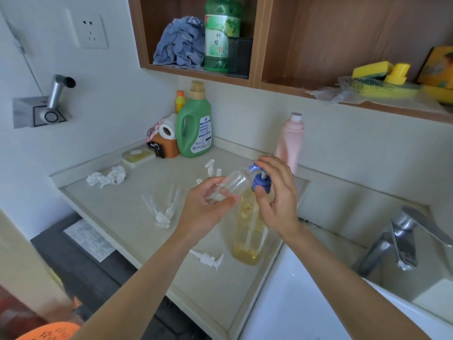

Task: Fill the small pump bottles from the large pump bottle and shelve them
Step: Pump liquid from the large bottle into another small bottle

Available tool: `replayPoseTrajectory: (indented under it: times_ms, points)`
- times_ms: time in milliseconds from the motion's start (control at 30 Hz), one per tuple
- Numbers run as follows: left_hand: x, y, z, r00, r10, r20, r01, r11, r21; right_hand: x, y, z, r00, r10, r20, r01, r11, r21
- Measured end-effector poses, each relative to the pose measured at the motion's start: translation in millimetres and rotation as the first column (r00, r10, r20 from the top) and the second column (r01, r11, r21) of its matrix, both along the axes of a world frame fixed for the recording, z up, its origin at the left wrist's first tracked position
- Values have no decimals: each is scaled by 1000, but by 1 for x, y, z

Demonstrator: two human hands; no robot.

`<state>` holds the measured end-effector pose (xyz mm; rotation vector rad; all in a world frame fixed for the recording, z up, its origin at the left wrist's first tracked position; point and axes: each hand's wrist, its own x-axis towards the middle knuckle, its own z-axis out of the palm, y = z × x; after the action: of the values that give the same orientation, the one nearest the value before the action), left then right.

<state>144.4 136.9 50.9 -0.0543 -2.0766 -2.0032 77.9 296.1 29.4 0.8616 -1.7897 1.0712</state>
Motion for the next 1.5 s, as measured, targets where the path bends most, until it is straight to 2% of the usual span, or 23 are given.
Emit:
replayPoseTrajectory:
  times_ms: [100, 267, 433, 667, 967, 1200, 1400, 1500]
  points:
    - [0, 1, -2, 1000, -6, 17, 6, 1000, -4, 0, -4, -5, 1000, 1, -21, -2, 998, -69]
    - [1, -2, -13, 999, 5, 31, -4, 1000, -23, 0, -12, -8, 996, -89, -33, 84, 989, -121]
    - [0, 0, -11, 999, 6, 34, -6, 1000, -12, 1, -11, -6, 996, -91, 9, 91, 993, -78]
    - [-5, 0, -2, 999, 8, 43, -8, 1000, 3, 7, -1, 16, 994, 9, 107, -8, 1000, -7]
    - [-8, -3, -17, 999, 1, 37, -2, 1000, 31, -4, -8, -7, 999, -42, 3, 42, 989, -143]
    - [-5, -2, -11, 999, 3, 45, -3, 1000, 4, -1, -5, 1, 998, -67, -5, 67, 997, -41]
    - [-2, -2, -2, 999, 21, 25, -21, 1000, -5, 5, -6, 12, 998, 3, 64, 1, 997, -73]
    - [-2, -1, -3, 1000, 22, 18, -22, 1000, 2, 2, -6, 2, 998, 37, 46, -33, 996, -78]
